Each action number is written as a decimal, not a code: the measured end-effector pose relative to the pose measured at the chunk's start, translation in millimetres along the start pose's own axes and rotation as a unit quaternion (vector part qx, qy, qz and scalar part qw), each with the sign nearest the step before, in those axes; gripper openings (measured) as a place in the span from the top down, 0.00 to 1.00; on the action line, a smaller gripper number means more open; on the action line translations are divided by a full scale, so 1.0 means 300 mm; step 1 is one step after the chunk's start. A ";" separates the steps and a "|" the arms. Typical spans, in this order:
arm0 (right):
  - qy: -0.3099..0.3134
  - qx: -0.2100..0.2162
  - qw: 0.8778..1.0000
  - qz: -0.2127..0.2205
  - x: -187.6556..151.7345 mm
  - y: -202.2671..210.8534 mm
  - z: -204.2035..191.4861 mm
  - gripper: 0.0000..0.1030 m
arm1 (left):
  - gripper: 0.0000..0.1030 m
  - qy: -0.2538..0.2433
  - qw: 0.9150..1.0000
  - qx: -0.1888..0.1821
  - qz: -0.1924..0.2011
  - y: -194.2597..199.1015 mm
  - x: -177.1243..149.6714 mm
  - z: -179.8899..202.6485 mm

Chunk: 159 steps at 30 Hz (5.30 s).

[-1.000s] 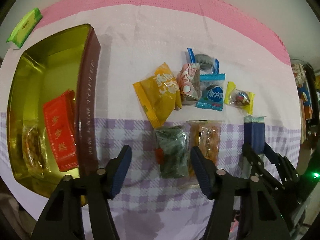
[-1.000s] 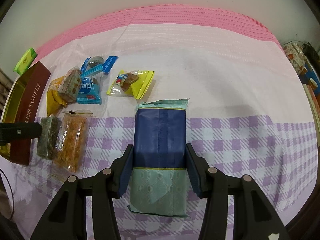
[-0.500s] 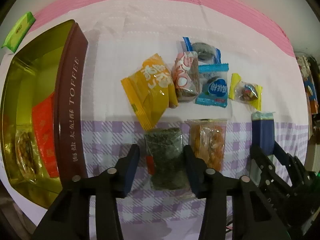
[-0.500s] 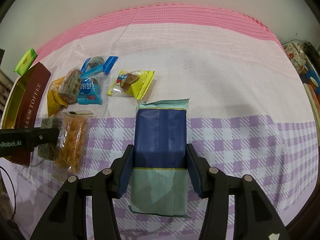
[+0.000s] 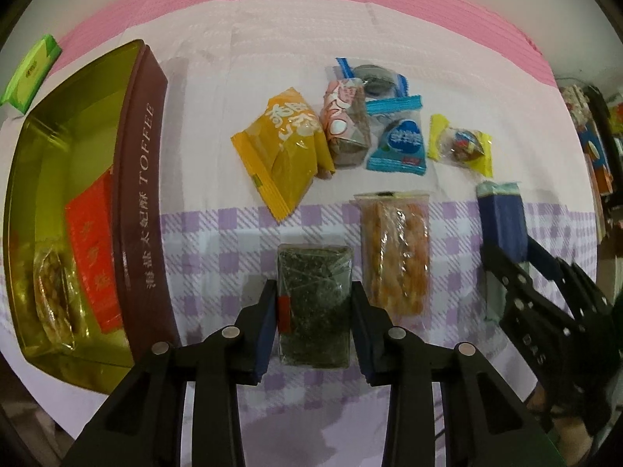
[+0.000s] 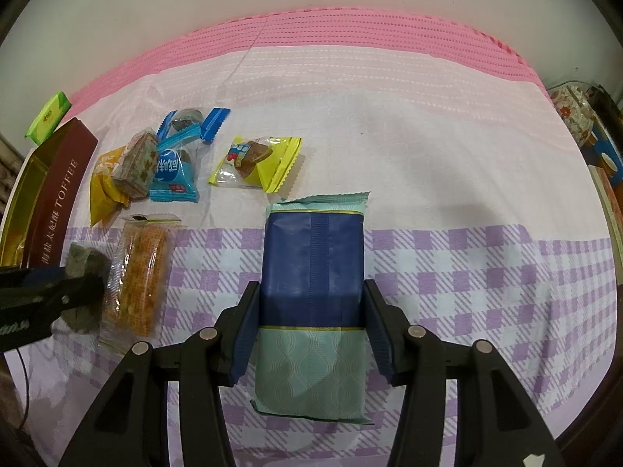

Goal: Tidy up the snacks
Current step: 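Carry the seaweed-snack bag into the gold tin and release with the left gripper, then carry the navy-and-mint bar into the gold tin and release with the right gripper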

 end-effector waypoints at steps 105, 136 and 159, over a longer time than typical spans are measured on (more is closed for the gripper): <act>-0.019 -0.040 0.999 -0.028 0.032 0.047 -0.041 0.56 | 0.39 0.160 0.961 0.125 0.189 0.353 -0.066 -0.970; 0.172 0.113 0.979 0.003 0.111 0.129 -1.135 0.55 | 0.27 0.266 0.932 0.150 0.195 0.391 -0.222 -1.183; 0.178 0.099 0.978 -0.042 0.034 -0.008 -1.213 0.55 | 0.27 0.268 0.935 0.141 0.185 0.368 -0.223 -1.189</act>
Point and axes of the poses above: each gripper's, at about its wrist camera, not at the fingertips, and y roughly against the way its jaws point, z to its right, x to its top, the point moved 10 cm from there along -y, roughly the way its jaws point, and after that the axes turned 3 degrees about -z, right-handed, at the moved point
